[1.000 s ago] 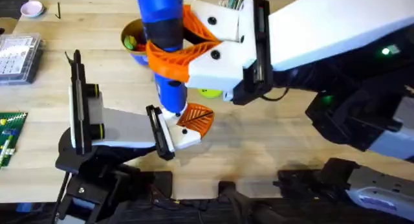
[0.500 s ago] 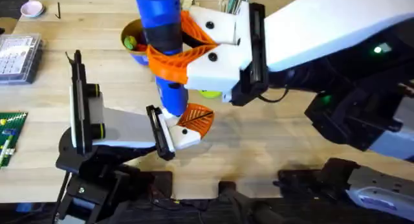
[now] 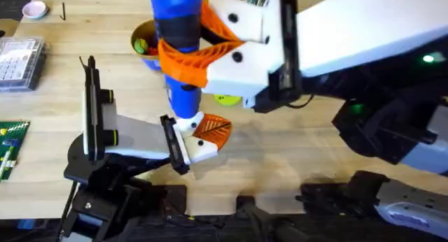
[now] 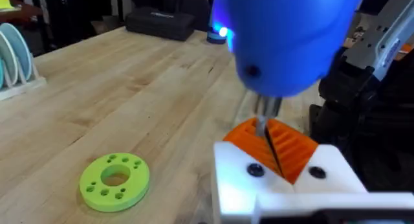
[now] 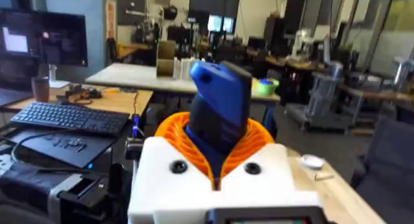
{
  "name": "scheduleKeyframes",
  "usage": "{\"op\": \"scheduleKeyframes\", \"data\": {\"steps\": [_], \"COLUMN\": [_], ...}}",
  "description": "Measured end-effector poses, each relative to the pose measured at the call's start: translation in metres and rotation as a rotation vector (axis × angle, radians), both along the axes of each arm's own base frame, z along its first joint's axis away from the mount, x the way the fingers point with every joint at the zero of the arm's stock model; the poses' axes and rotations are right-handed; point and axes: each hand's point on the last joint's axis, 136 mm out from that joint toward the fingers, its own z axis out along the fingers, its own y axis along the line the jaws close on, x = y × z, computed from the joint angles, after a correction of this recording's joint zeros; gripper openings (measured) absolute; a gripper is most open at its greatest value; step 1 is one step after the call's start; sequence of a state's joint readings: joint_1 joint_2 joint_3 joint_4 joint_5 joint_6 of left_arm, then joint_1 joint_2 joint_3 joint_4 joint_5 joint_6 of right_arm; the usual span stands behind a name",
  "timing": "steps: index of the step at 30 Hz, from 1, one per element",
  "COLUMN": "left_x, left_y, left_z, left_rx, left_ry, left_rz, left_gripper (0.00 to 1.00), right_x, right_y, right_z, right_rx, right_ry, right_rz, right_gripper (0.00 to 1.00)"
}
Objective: Pick up the gripper from the table and insert it into the empty holder that is missing its gripper. Then pick up a screw, insert it into the mounting hole, and use the screwdriver to tighten it. Finally, clean up the table by picking up the vegetable and placing it into the bucket.
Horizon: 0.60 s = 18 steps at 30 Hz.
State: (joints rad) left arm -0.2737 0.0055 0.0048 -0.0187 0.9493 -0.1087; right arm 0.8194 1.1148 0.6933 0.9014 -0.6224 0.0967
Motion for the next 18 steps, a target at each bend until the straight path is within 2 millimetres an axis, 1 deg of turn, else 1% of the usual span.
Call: {"op": "scheduleKeyframes", "data": {"steps": [5,7,9,11,13,16,18], "left_x": [0.0,0.0,0.0,0.0,0.0,0.0,0.0], "left_y": [0.0,0.0,0.0,0.0,0.0,0.0,0.0], "left_z": [0.0,0.0,0.0,0.0,0.0,0.0,0.0], "left_rx": [0.0,0.0,0.0,0.0,0.0,0.0,0.0], "left_ry": [0.0,0.0,0.0,0.0,0.0,0.0,0.0], "left_rz": [0.0,0.0,0.0,0.0,0.0,0.0,0.0], "left_gripper": [0.005,0.005,0.005,0.005,0.005,0.005,0.005], "right_x": [-0.006,-0.004,0.005,0.017,0.036,0.071,0.102], "right_y": [-0.019,-0.025,-0.027,-0.027,-0.028,-0.037,-0.051], "right_z": [0.027,0.03,0.027,0.016,-0.004,-0.039,-0.072], "right_rx": [0.073,0.081,0.065,0.026,-0.048,-0.176,-0.292], "right_ry": [-0.073,-0.082,-0.065,-0.028,0.008,0.03,0.064], "right_rz": [-0.025,-0.042,-0.067,-0.103,-0.174,-0.313,-0.422], "right_gripper": [0.019,0.019,0.019,0.019,0.019,0.019,0.019]}}
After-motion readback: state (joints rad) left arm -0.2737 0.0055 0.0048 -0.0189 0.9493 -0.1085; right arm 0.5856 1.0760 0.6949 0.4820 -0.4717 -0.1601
